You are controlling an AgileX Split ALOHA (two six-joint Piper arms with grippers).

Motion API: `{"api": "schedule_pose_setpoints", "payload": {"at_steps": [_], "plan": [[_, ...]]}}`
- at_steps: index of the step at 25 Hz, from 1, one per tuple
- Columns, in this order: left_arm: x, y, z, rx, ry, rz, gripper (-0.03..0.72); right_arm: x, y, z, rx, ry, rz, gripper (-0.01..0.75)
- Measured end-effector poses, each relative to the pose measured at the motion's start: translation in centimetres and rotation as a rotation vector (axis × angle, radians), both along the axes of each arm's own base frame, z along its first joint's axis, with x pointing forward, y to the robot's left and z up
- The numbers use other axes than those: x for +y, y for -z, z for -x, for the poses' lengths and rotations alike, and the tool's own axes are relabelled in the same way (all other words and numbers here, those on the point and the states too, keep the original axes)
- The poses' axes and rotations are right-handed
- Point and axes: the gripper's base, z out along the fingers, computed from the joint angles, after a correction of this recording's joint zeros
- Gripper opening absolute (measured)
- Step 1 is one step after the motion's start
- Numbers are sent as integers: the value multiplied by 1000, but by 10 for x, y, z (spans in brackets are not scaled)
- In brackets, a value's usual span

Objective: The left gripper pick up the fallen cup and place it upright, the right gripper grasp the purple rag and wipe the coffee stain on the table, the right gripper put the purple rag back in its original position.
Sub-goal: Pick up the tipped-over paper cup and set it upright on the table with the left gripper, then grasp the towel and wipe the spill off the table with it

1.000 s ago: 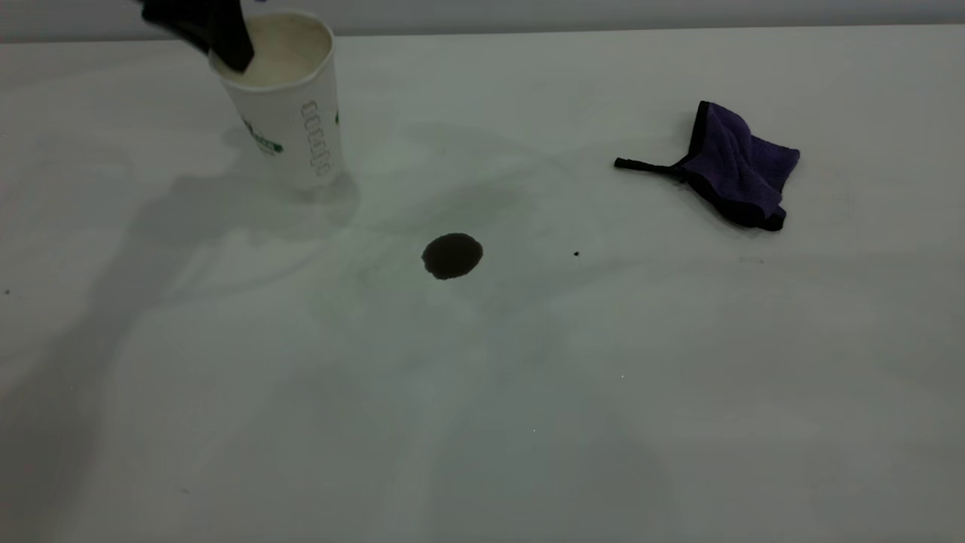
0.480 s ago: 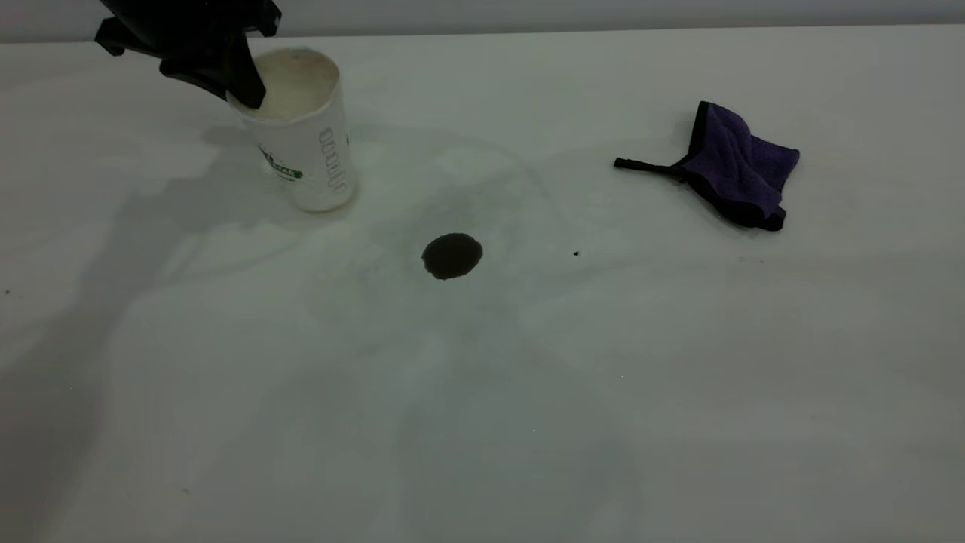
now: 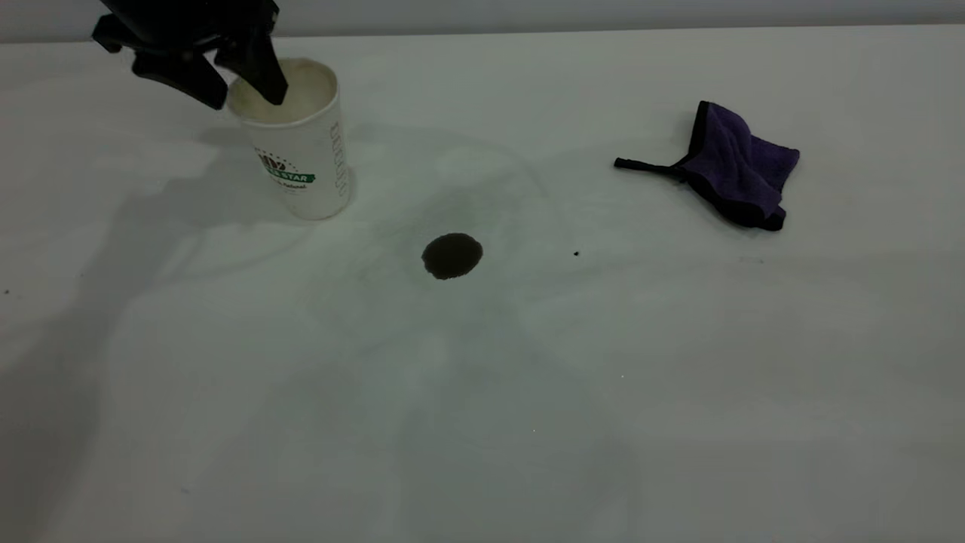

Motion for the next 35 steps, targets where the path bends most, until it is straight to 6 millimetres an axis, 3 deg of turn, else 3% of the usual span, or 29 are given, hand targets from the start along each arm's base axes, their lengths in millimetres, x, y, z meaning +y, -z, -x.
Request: {"api": "schedule_pose_setpoints", "payload": {"at_steps": [3,8,14,18,22,28,32,35], "plan": [[-1,-36,4,-44,14,13,708,0,0,0,0,0,0,238],[-1,-128,26,-176,56,30,684,0,0,0,0,0,0,238],[8,-239,92,-321,143,-34,651,0,0,0,0,0,0,238],[18,-292,150,-366,146,-95,641,0,0,0,0,0,0,238],[33,-322,208,-309,47,-161,625,0,0,0,0,0,0,238],[48,-348,265,-417,-93,-197,552,0,0,0,-1,0,0,238],[52,-334,306,-433,-109,-187,507,0,0,0,-1,0,0,238],[54,-310,335,-416,-119,-182,483,0,0,0,-1,0,0,238]]}}
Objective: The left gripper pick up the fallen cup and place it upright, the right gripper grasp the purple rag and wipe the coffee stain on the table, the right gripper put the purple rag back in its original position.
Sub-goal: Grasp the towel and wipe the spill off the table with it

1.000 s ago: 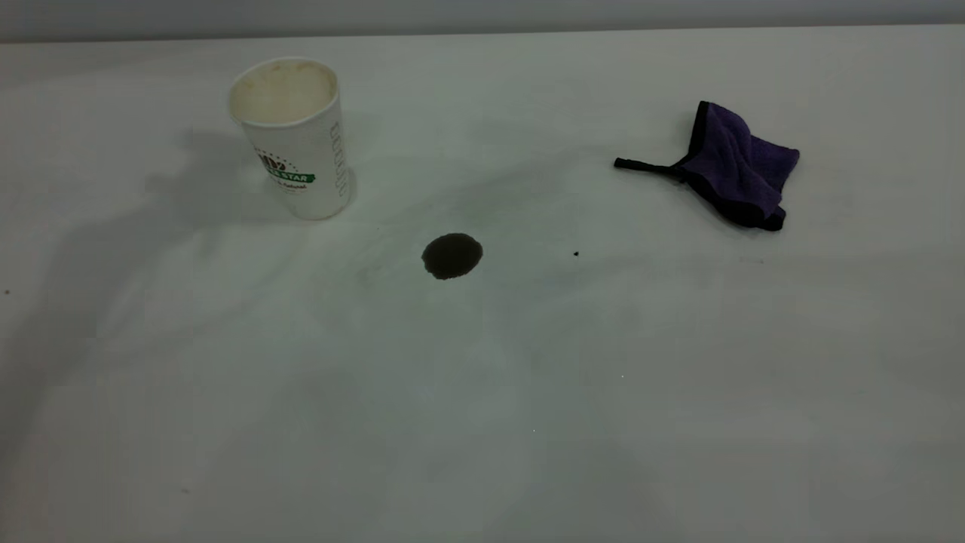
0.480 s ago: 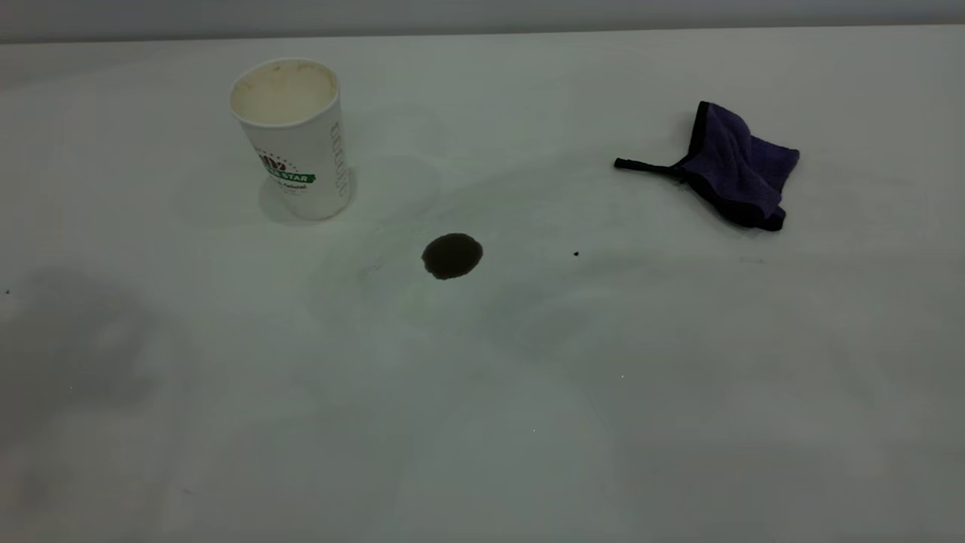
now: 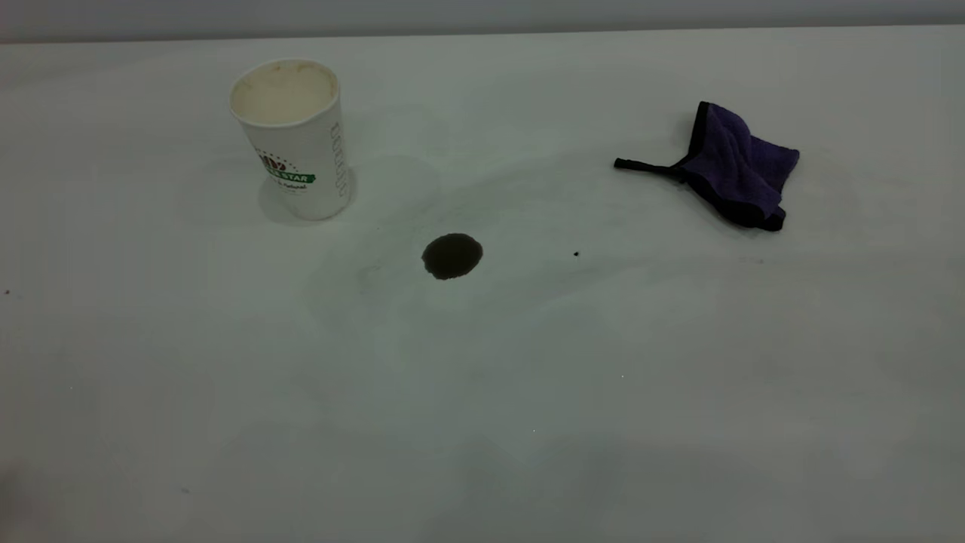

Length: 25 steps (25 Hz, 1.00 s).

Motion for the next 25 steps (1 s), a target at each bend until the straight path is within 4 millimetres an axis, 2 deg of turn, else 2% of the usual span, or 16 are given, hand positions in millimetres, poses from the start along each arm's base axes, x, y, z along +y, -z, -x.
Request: {"api": "schedule_pose_setpoints", "payload": {"at_steps": [5,11,14,19,25], "plan": [[4,39,41,7,-4,3,475,0,0,0,0,0,0,238],[4,91,63,59,-14,32,474,0,0,0,0,0,0,238],[5,113,67,53,-23,39,474,0,0,0,0,0,0,238],[6,135,80,16,-28,43,474,0,0,0,0,0,0,238],[10,138,103,-118,-76,68,474,0,0,0,0,0,0,238]]}}
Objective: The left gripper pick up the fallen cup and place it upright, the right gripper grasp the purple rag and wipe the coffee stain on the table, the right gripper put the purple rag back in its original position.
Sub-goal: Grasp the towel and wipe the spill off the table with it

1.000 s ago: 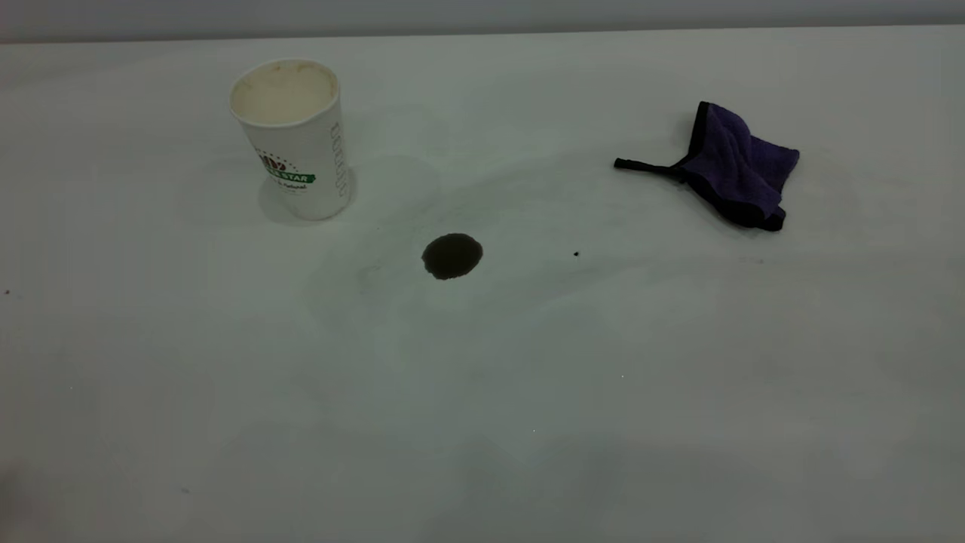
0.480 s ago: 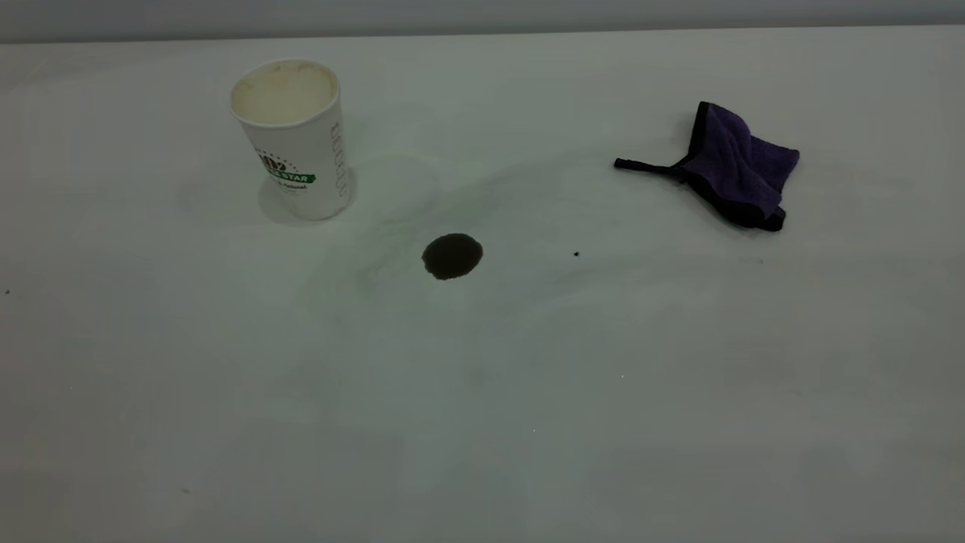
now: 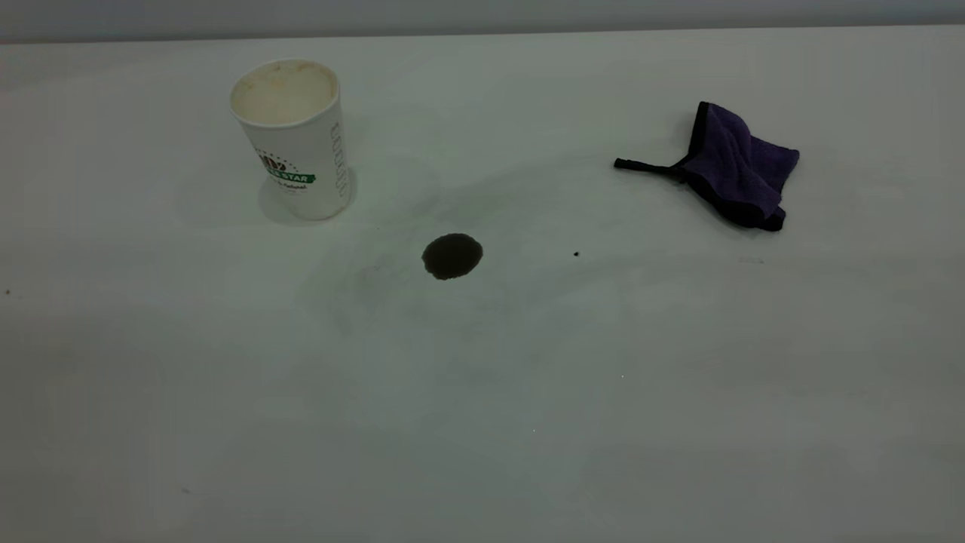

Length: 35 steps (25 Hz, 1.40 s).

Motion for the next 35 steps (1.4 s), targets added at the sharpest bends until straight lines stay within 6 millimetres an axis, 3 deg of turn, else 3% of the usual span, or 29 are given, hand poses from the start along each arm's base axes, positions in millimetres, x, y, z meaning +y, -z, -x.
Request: {"api": "schedule_pose_setpoints", "payload": {"at_steps": [9,35], "plan": [[2,12,19,-93,-125,-3,474,0,0,0,0,0,0,238],[4,18,18,-59,-137,-21,474,0,0,0,0,0,0,238]]}}
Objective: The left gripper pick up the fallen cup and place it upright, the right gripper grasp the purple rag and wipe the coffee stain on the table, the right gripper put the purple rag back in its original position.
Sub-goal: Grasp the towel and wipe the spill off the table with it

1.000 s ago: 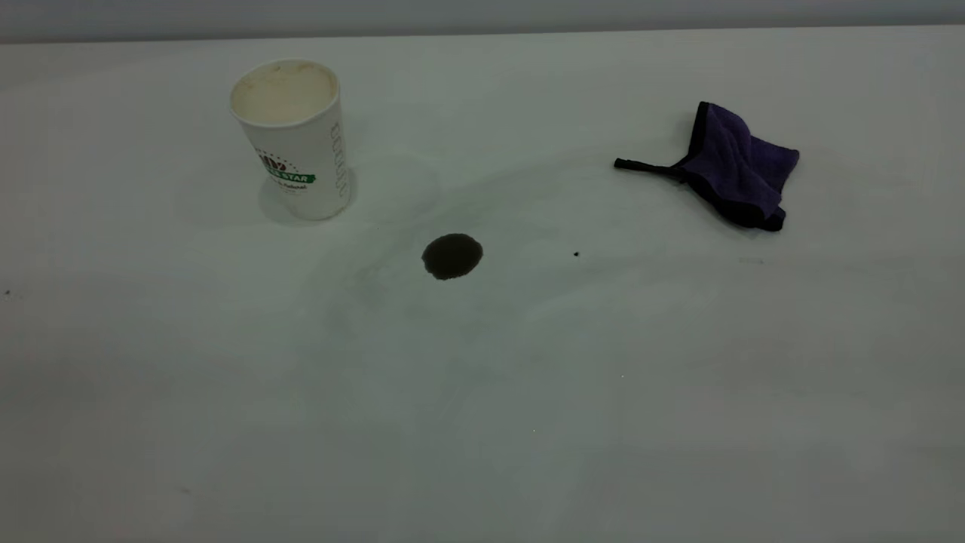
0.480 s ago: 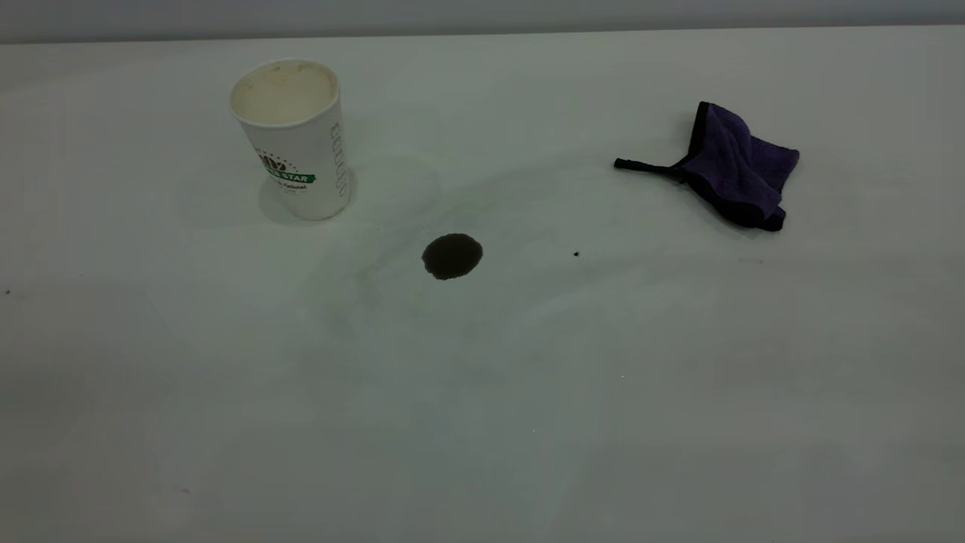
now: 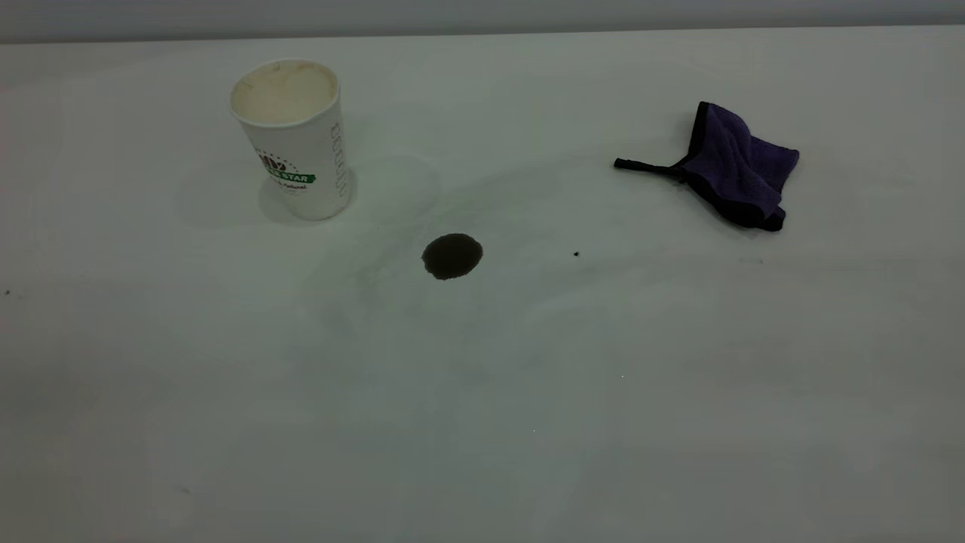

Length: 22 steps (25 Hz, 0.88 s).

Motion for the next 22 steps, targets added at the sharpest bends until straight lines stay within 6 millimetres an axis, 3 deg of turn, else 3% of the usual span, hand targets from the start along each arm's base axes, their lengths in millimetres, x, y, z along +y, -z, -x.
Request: {"api": "schedule_pose_setpoints", "payload": {"at_steps": [12,15,18,22], "plan": [[0,0,0,0,0,0,474,-1,-1,0,-5,14,-8,239],[0,0,0,0,0,0,474,-1,-15,-1,-20,22,-22,268],[0,0,0,0,0,0,474,0,-46,-20,33,16,-15,355],[0,0,0,0,0,0,474,2,-82,-73,139,-7,-21,548]]}}
